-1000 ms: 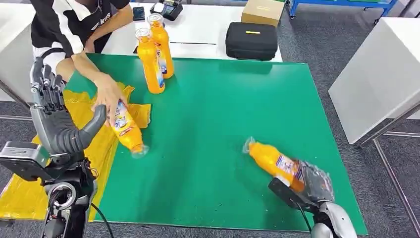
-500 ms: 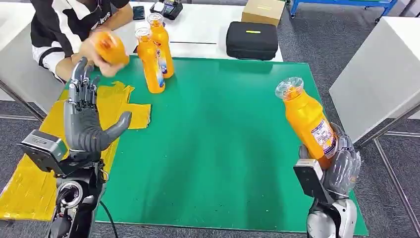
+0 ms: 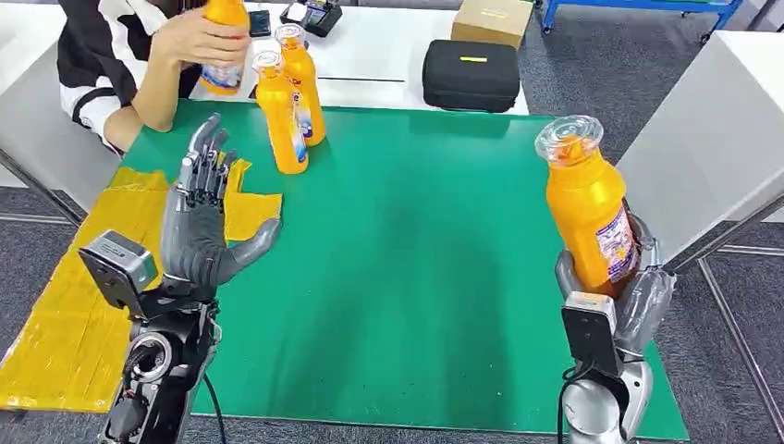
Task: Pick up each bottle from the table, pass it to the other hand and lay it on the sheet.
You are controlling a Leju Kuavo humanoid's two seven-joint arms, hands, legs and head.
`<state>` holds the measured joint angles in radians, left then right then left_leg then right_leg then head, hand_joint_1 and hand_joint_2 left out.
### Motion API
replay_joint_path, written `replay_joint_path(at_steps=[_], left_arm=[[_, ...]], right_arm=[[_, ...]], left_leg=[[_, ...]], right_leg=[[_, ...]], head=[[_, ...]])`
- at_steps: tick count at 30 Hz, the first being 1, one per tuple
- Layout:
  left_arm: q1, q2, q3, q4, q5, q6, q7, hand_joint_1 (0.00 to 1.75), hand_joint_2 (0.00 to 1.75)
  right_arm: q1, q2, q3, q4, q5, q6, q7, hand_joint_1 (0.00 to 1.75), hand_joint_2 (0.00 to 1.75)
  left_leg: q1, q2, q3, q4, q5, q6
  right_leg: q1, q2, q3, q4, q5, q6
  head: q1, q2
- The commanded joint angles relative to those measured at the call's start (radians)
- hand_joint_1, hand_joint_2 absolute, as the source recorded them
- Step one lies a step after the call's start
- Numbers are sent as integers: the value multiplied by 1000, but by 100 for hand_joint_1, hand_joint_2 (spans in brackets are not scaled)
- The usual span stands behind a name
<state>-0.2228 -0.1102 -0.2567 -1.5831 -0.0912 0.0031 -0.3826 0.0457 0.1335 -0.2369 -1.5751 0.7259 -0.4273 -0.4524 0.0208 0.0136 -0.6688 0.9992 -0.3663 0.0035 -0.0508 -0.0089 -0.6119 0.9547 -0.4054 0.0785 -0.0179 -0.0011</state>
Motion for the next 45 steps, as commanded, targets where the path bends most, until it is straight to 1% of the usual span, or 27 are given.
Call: replay_joint_path(at_steps=[1,2,3,5,6,8,9,10,12,13,15,16,17,18,20,22,23,25,26,28,29,30,33,35,38,40,45], left_arm=[[-34,22,-51,57,55,-56,26,0,175],[-32,21,-57,53,55,-56,26,0,175],[-26,22,-64,47,66,-64,32,0,175],[-20,22,-68,39,81,-74,38,0,175],[-18,21,-72,35,92,-88,48,0,175],[-17,20,-75,36,101,-101,53,0,175],[-19,20,-77,39,107,-108,54,0,175],[-20,21,-80,42,119,-120,55,0,175],[-29,19,-86,53,138,-141,57,0,175],[-36,17,-90,62,147,-150,59,0,175],[-58,15,-99,94,197,-185,65,0,175],[-65,15,-100,105,220,-201,67,0,175],[-78,14,-102,127,247,-218,71,0,175],[-88,15,-106,143,251,-219,69,0,175],[-90,15,-105,151,257,-221,66,0,175],[-105,15,-109,172,271,-228,65,0,175],[-113,13,-112,181,274,-227,65,0,175],[-120,10,-115,189,277,-226,65,0,175],[-121,9,-115,190,279,-227,64,0,175],[-121,8,-114,191,310,-244,70,0,175],[-123,10,-111,194,319,-246,74,0,175],[-127,12,-112,201,323,-244,76,0,175],[-138,10,-108,222,343,-252,82,0,175],[-152,6,-111,246,343,-252,82,0,175],[-156,6,-118,254,342,-252,79,0,175],[-160,7,-123,255,342,-251,77,0,175],[-164,6,-127,249,344,-249,75,0,175]], right_arm=[[-62,4,88,81,-11,11,-14,175,175],[-65,6,100,87,-11,11,-13,175,175],[-69,4,124,98,-11,14,-12,175,175],[-79,7,158,109,-13,21,-14,175,175],[-88,7,179,116,-31,34,-16,175,175],[-98,0,212,127,-34,41,-11,175,175],[-102,-3,225,135,-34,42,-11,175,175],[-104,-5,235,141,-33,47,-11,175,175],[-116,-2,264,161,-33,53,-12,175,175],[-126,-1,283,176,-33,57,-12,175,175],[-152,-11,327,212,-33,64,-14,175,175],[-161,-11,337,222,-35,68,-18,175,175],[-177,-7,351,243,-35,72,-19,175,175],[-192,-6,366,260,-38,76,-26,175,175],[-200,-4,374,269,-38,79,-26,175,175],[-230,-3,403,304,-38,91,-34,175,175],[-249,-2,428,328,-37,103,-44,175,175],[-276,4,461,357,-38,109,-58,175,175],[-285,9,471,363,-38,110,-59,175,175],[-302,8,493,376,-38,108,-62,175,175],[-315,9,502,380,-42,110,-65,175,175],[-329,6,515,386,-51,111,-67,175,175],[-357,8,539,391,-55,117,-62,175,175],[-377,10,559,401,-57,122,-56,175,175],[-394,10,586,414,-60,133,-55,175,175],[-409,11,606,428,-49,135,-50,175,175],[-445,17,640,482,-27,142,-25,175,175]], left_leg=[[1,2,4,0,-2,0],[1,2,6,0,-3,0],[1,1,3,0,-1,0],[1,2,8,1,-4,0],[1,1,5,0,-2,0],[1,3,10,1,-5,0],[1,3,4,0,-2,0],[1,3,7,0,-3,0],[1,2,6,0,-2,0],[2,2,9,0,-4,0],[1,2,5,0,-2,0],[1,2,8,0,-3,0],[1,2,6,0,-2,0],[1,1,8,0,-3,0],[1,1,4,0,-1,0],[1,1,8,0,-3,0],[1,1,5,0,-1,0],[1,2,9,0,-3,1],[1,2,5,0,-1,1],[1,2,9,1,-3,1],[1,2,4,0,-1,1],[1,1,4,0,0,1],[1,1,7,1,-2,1],[1,1,4,0,0,1],[1,1,3,0,0,1],[1,1,7,1,-2,1],[1,0,5,0,0,1]], right_leg=[[1,3,4,0,-1,-5],[1,3,5,0,-2,-6],[1,2,2,-1,0,-4],[2,4,7,0,-2,-8],[1,3,4,-1,-1,-5],[2,5,8,0,-3,-9],[1,4,3,0,-1,-5],[2,4,6,0,-2,-6],[2,3,5,0,-1,-6],[2,3,8,0,-3,-8],[1,3,4,-1,-1,-5],[2,4,7,0,-2,-7],[1,3,5,0,-1,-6],[2,3,8,0,-2,-7],[1,2,3,-1,0,-4],[2,2,7,0,-2,-8],[1,2,5,0,-1,-5],[2,4,8,0,-2,-8],[1,3,4,0,0,-5],[2,4,8,1,-2,-8],[1,3,3,0,0,-4],[1,2,3,0,0,-4],[1,3,6,1,-2,-6],[1,2,3,0,0,-4],[1,1,3,0,0,-4],[2,2,7,1,-2,-7],[1,1,4,0,-1,-5]], head=[[0,0],[0,0],[0,0],[0,0],[0,0],[0,0],[0,0],[0,0],[0,0],[0,0],[0,0],[0,0],[0,0],[0,0],[0,0],[0,0],[0,0],[0,0],[0,0],[0,0],[0,0],[0,0],[0,0],[0,0],[0,0],[0,0],[0,0]])
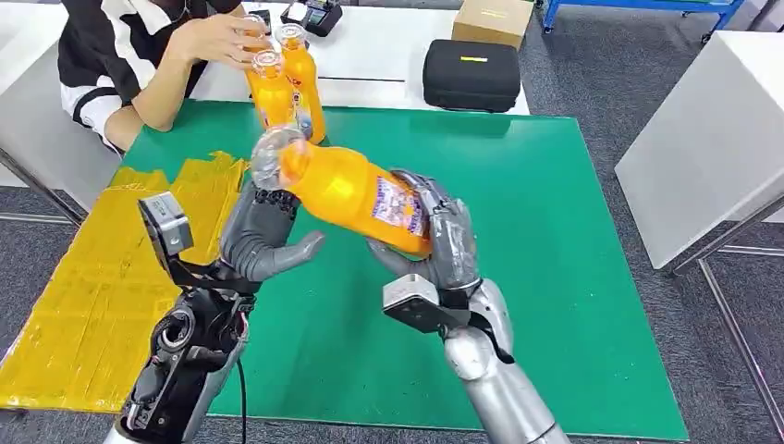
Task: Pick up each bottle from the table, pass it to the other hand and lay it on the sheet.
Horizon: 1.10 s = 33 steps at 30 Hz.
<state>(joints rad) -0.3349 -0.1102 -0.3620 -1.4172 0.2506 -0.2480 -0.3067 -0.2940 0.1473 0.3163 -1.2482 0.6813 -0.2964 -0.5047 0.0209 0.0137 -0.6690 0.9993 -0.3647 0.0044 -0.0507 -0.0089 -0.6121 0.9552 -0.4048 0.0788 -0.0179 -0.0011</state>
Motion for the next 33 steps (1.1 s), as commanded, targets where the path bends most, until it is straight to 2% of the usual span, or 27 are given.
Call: replay_joint_path(at_steps=[1,2,7,8,10,11,12,13,14,19,20,21,24,25,27,29,33], left_arm=[[-52,6,-22,80,2,2,-1,0,175],[-50,8,-20,75,2,4,-1,0,175],[-50,9,-20,72,2,5,-1,0,175],[-46,8,-15,68,2,7,-1,0,175],[-42,7,-4,56,0,11,1,0,175],[-37,5,5,44,-2,14,8,0,175],[-34,5,12,35,-3,15,14,0,175],[-32,4,16,31,-3,15,18,0,175],[-27,5,21,24,-4,16,21,0,175],[-17,5,28,25,-5,24,24,0,175],[-16,2,31,26,-4,29,22,110,175],[-15,2,31,26,-4,31,21,166,175],[-14,1,30,26,-3,32,21,166,175],[-14,1,30,26,-3,32,21,175,175],[-14,1,31,27,-3,36,20,175,175],[-13,-2,33,30,-3,39,20,175,175],[-13,-4,35,36,-6,48,22,175,175]], right_arm=[[-112,6,92,168,18,17,32,175,175],[-135,9,112,204,31,40,62,175,175],[-142,13,116,213,32,41,66,175,175],[-162,14,136,250,42,77,97,175,175],[-203,22,186,317,78,137,151,175,175],[-242,32,234,387,102,225,206,175,175],[-267,40,278,431,137,247,228,175,175],[-277,50,291,458,142,255,230,175,175],[-293,66,329,502,142,317,208,175,175],[-297,95,359,534,89,328,141,175,175],[-293,87,369,514,70,329,132,175,175],[-291,83,369,505,62,328,129,175,175],[-292,77,370,496,58,329,129,175,175],[-292,77,370,496,58,329,129,175,175],[-284,71,364,475,39,317,124,175,175],[-277,62,356,451,21,302,127,175,175],[-266,53,340,417,-3,282,131,175,175]], left_leg=[[1,1,8,1,-4,0],[1,0,5,0,-2,0],[1,0,6,1,-3,0],[1,0,4,0,-1,0],[1,0,8,1,-4,1],[1,3,5,1,-2,0],[1,3,7,1,-4,0],[1,5,6,1,-3,0],[1,5,7,1,-4,0],[2,1,5,0,-1,0],[2,0,7,1,-3,0],[2,0,5,1,-2,0],[1,0,4,0,-1,0],[1,0,7,2,-3,1],[1,-1,2,0,0,0],[2,-1,7,2,-3,0],[1,-1,1,0,0,0]], right_leg=[[2,2,7,1,-3,-7],[1,1,4,0,-1,-5],[1,1,5,0,-2,-6],[1,1,3,0,-1,-4],[2,2,8,1,-3,-8],[1,3,4,0,-1,-5],[1,5,6,1,-2,-7],[1,6,4,0,-1,-5],[2,6,5,1,-1,-7],[2,1,5,0,-1,-6],[2,1,6,1,-3,-7],[2,0,5,1,-2,-6],[2,0,4,0,-2,-5],[2,1,8,1,-4,-8],[1,-1,3,0,-1,-4],[2,0,7,1,-4,-8],[1,-1,2,0,-1,-4]], head=[[0,0],[0,0],[0,0],[0,0],[0,0],[0,0],[0,0],[0,0],[0,0],[0,0],[0,0],[0,0],[0,0],[0,0],[0,0],[0,0],[0,0]])
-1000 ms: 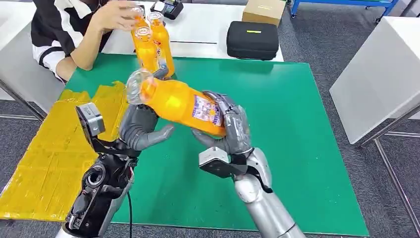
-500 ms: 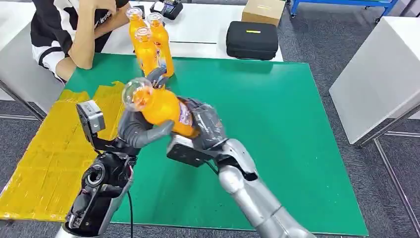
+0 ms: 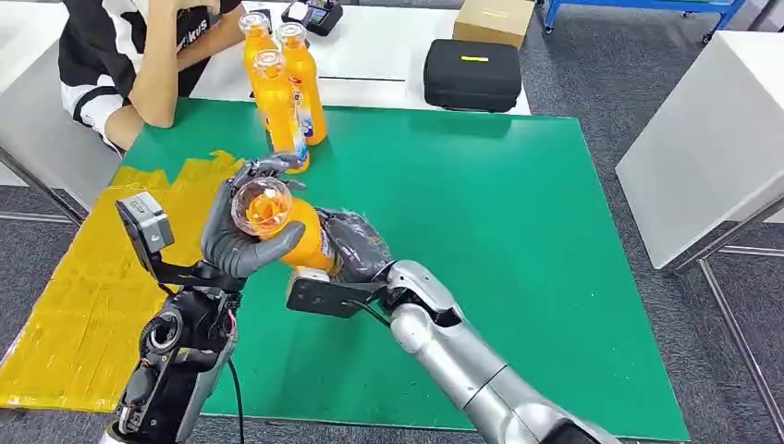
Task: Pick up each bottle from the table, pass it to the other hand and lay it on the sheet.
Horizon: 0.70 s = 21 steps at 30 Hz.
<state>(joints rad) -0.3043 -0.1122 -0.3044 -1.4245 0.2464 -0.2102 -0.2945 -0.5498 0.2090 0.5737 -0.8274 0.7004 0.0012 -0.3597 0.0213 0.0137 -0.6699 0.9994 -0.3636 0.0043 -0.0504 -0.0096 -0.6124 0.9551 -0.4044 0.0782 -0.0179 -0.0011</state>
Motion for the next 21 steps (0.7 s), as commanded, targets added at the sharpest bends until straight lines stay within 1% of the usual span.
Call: replay_joint_path(at_steps=[1,2,3,5,6,7,8,9,10,12,13,14,16,21], left_arm=[[-44,-2,-23,45,-3,11,10,175,175],[-44,-1,-24,47,-3,11,10,175,175],[-43,0,-27,49,-4,12,10,175,175],[-43,0,-27,50,-4,12,10,175,175],[-43,0,-27,50,-4,12,10,175,175],[-43,0,-27,50,-4,12,10,175,175],[-43,0,-27,50,-4,12,10,175,175],[-43,0,-27,50,-4,12,10,175,175],[-43,0,-27,50,-4,12,10,175,175],[-43,0,-27,50,-4,12,10,175,175],[-43,0,-27,50,-4,12,10,175,175],[-43,0,-28,50,-4,12,10,175,175],[-44,0,-30,56,-5,13,10,175,175],[-42,1,-28,57,-6,17,9,175,175]], right_arm=[[-8,-10,78,-8,-26,-20,-13,175,175],[-5,-12,76,-14,-29,-24,-11,175,175],[-2,-14,72,-21,-33,-30,-8,175,175],[0,-15,71,-24,-34,-33,-7,175,175],[0,-15,71,-24,-34,-33,-7,175,175],[0,-15,71,-24,-34,-33,-7,175,175],[0,-15,71,-24,-34,-33,-7,175,175],[0,-15,71,-24,-34,-33,-7,175,175],[0,-15,71,-24,-34,-33,-7,175,175],[0,-15,71,-24,-34,-33,-7,175,175],[0,-15,71,-24,-34,-33,-7,175,175],[1,-15,70,-25,-35,-35,-7,175,175],[9,-17,63,-37,-42,-46,-3,175,175],[25,-24,49,-70,-45,-57,4,175,175]], left_leg=[[1,-2,5,1,-3,0],[1,-1,3,0,-1,0],[1,-2,7,1,-4,0],[1,-1,3,0,-1,0],[1,-2,6,1,-4,1],[1,-1,5,0,-2,1],[1,-2,7,1,-4,1],[1,-2,5,1,-2,0],[1,-2,7,1,-4,0],[0,-1,2,0,-1,0],[1,-2,5,1,-2,0],[1,-1,2,0,-1,0],[1,-2,8,2,-4,1],[1,-3,11,2,-6,1]], right_leg=[[2,0,5,1,-3,-6],[1,0,3,0,-1,-4],[2,0,7,1,-3,-7],[1,-1,3,0,-1,-4],[1,-1,7,1,-3,-6],[1,0,5,0,-2,-5],[1,0,7,1,-4,-7],[1,0,5,0,-2,-5],[1,0,7,1,-4,-7],[1,-1,2,0,-1,-3],[1,0,5,1,-3,-6],[1,0,2,0,-1,-4],[2,0,7,2,-4,-8],[2,0,11,2,-6,-10]], head=[[0,0],[0,0],[0,0],[0,0],[0,0],[0,0],[0,0],[0,0],[0,0],[0,0],[0,0],[0,0],[0,0],[0,0]])
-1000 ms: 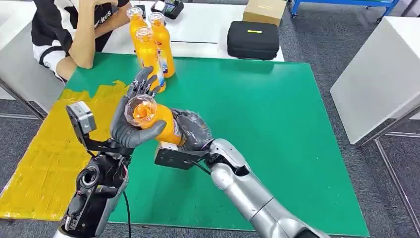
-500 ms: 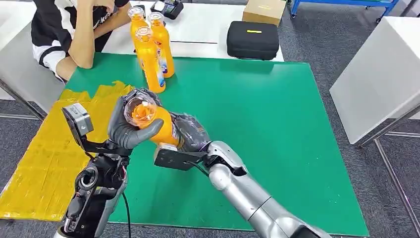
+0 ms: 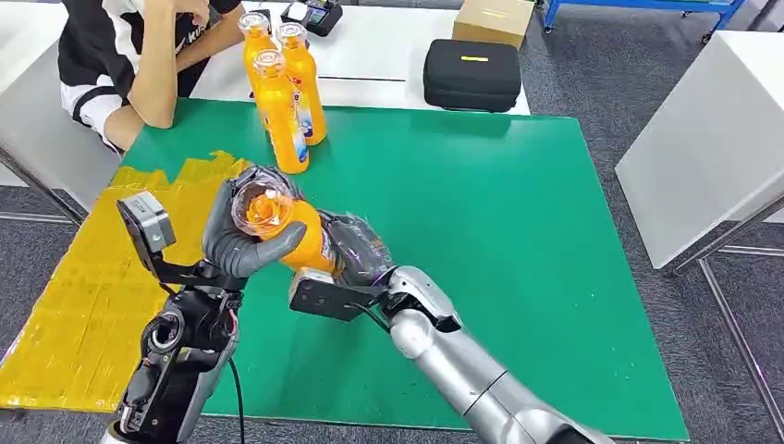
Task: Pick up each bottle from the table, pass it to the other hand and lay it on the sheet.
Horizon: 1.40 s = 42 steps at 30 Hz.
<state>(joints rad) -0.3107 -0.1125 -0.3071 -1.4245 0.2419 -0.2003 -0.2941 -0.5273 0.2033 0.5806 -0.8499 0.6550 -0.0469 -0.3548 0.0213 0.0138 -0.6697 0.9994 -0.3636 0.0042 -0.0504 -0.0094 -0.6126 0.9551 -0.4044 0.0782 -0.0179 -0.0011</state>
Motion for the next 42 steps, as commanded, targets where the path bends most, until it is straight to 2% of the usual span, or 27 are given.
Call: replay_joint_path(at_steps=[1,8,9,10,15,17,20,22,23,28,30,33,34,36,40,42], left_arm=[[-32,3,-25,54,-2,7,8,175,175],[20,12,-10,32,-24,19,-24,175,175],[19,12,-7,36,-24,20,-27,175,175],[16,12,-6,40,-25,20,-30,175,175],[-11,15,-3,61,-42,14,-51,175,175],[-18,15,-3,77,-45,12,-55,175,175],[-18,15,-3,77,-45,12,-55,175,175],[-18,15,-3,77,-45,12,-55,175,175],[-18,15,-3,77,-45,12,-55,175,175],[-7,27,-4,108,-61,-1,-90,175,175],[-12,23,-5,120,-81,5,-108,175,175],[-30,18,0,126,-163,87,-132,175,175],[-36,18,3,128,-190,112,-139,175,175],[-40,20,6,129,-212,134,-145,175,175],[-53,30,-1,140,-369,282,-181,175,175],[-62,34,-6,150,-477,388,-182,175,175]], right_arm=[[7,-20,39,-55,0,-13,-1,175,175],[91,-58,15,-164,7,-93,-6,175,175],[103,-62,7,-180,5,-109,-10,45,175],[110,-66,1,-190,4,-121,-13,0,175],[124,-75,-29,-215,-15,-136,-7,0,175],[129,-76,-33,-215,-15,-142,-7,0,175],[129,-76,-33,-215,-15,-142,-7,0,175],[129,-76,-33,-215,-15,-142,-7,0,175],[129,-76,-33,-215,-15,-142,-7,0,175],[139,-86,-43,-199,-21,-175,-20,0,175],[147,-90,-53,-202,-26,-193,-29,0,175],[155,-93,-68,-220,-34,-209,-32,0,175],[155,-91,-73,-224,-37,-213,-34,0,175],[153,-89,-76,-225,-38,-215,-34,0,175],[149,-76,-99,-224,-41,-227,-54,0,175],[143,-74,-105,-222,-47,-234,-62,0,175]], left_leg=[[1,-2,6,0,-3,0],[1,-1,8,0,-4,0],[0,-1,5,0,-2,0],[1,-2,7,0,-3,0],[1,-2,8,1,-4,1],[1,-2,3,0,-1,0],[1,-2,6,1,-3,1],[0,-2,2,-1,-1,0],[1,-3,7,1,-3,0],[1,-2,5,0,-2,0],[1,-2,10,0,-4,1],[0,-2,3,-1,-1,0],[1,-3,7,1,-3,1],[1,-2,3,0,-1,0],[1,-2,8,1,-4,0],[0,-1,3,0,-1,0]], right_leg=[[1,-1,6,0,-3,-6],[1,0,9,0,-4,-7],[1,0,5,-1,-2,-5],[1,-1,7,0,-3,-6],[1,0,8,1,-4,-7],[1,-2,3,-1,-1,-4],[1,-1,6,0,-3,-6],[1,-1,2,-1,-1,-3],[1,-1,7,0,-3,-7],[1,-1,5,-1,-2,-5],[2,-1,9,0,-4,-8],[1,-1,3,-1,-1,-4],[1,-2,7,0,-3,-6],[1,-1,3,0,-1,-4],[2,-1,8,1,-4,-8],[1,0,2,0,-1,-4]], head=[[0,0],[0,0],[0,0],[0,0],[0,0],[0,0],[0,0],[0,0],[0,0],[0,0],[0,0],[0,0],[0,0],[0,0],[0,0],[0,0]])
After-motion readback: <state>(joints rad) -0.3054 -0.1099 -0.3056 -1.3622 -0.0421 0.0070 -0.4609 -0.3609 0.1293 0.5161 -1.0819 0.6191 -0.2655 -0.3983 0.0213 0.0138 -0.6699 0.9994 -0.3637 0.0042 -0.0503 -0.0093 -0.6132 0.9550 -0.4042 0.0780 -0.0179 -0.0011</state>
